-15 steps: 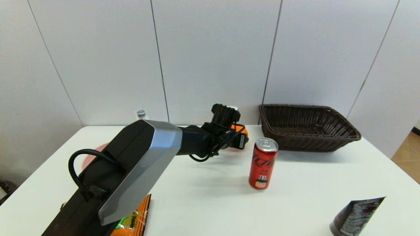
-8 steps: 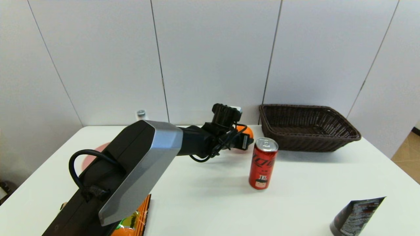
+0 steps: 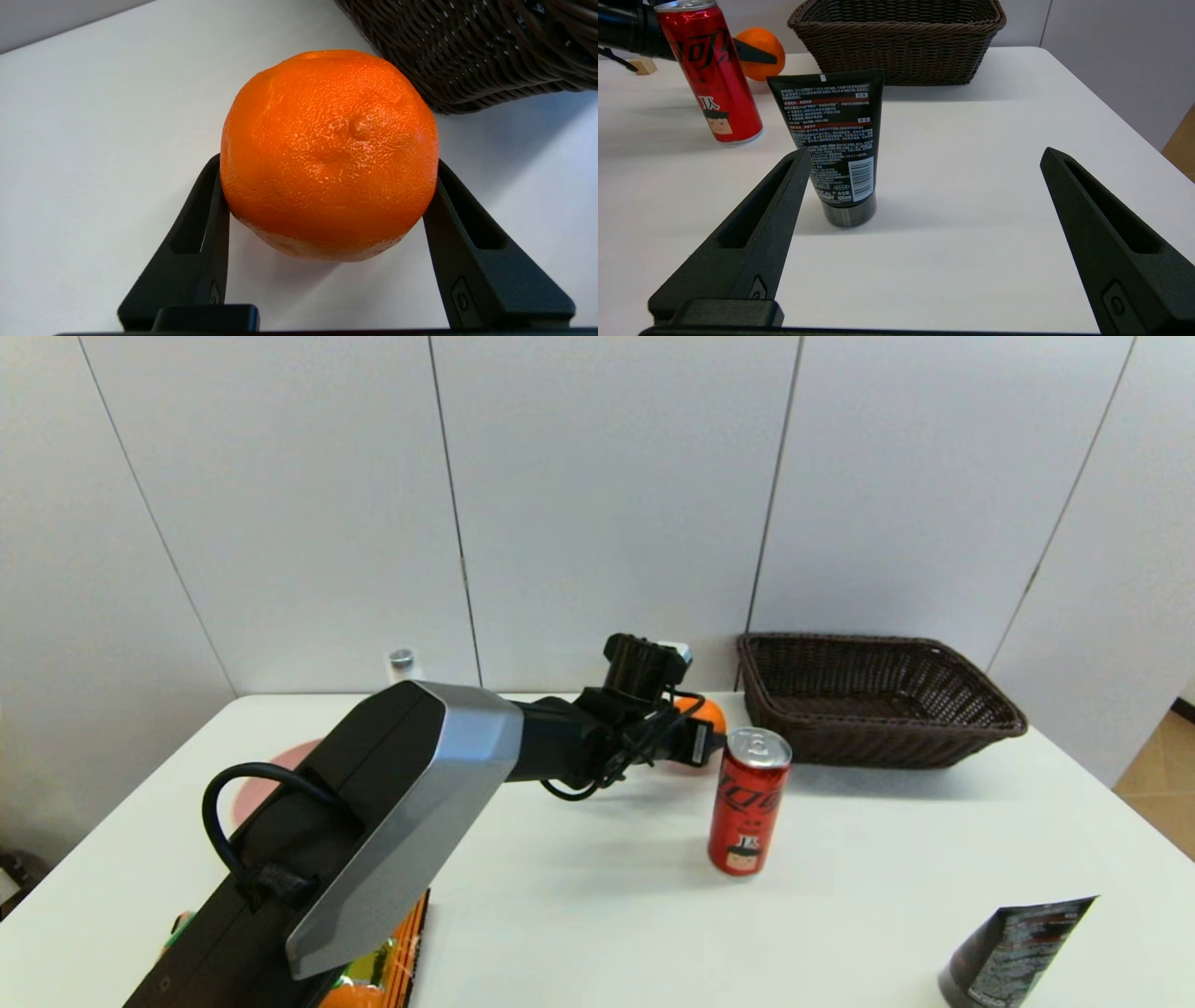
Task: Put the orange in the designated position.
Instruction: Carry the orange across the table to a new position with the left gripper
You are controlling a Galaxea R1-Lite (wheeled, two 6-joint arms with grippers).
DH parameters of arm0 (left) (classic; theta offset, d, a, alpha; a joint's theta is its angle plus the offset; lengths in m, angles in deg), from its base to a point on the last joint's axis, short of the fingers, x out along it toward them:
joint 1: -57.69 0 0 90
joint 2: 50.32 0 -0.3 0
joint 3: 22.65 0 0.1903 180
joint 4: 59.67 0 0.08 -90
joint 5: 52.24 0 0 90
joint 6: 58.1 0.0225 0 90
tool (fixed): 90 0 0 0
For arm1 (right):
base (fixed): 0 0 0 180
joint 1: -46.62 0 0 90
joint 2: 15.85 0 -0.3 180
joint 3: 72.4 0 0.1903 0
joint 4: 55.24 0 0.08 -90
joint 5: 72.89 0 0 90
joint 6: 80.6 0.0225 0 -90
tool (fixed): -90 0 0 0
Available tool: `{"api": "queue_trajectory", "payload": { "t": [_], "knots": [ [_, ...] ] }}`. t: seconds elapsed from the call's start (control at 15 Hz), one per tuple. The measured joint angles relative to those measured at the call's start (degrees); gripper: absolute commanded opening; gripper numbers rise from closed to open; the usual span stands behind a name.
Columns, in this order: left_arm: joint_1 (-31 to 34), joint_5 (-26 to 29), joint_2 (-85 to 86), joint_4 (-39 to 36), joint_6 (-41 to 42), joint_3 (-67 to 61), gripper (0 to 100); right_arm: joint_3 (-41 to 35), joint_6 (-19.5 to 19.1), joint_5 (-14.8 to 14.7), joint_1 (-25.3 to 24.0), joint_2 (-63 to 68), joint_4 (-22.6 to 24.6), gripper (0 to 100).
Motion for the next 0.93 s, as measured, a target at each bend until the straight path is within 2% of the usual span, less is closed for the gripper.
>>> {"api": "queue_trajectory", "payload": {
  "t": [0.93],
  "knots": [
    [-0.23,1.4,-0.3,0.41,2.28,-0.05,0,0.0,0.02,0.01,0.0,0.0,0.0,100]
  ]
}}
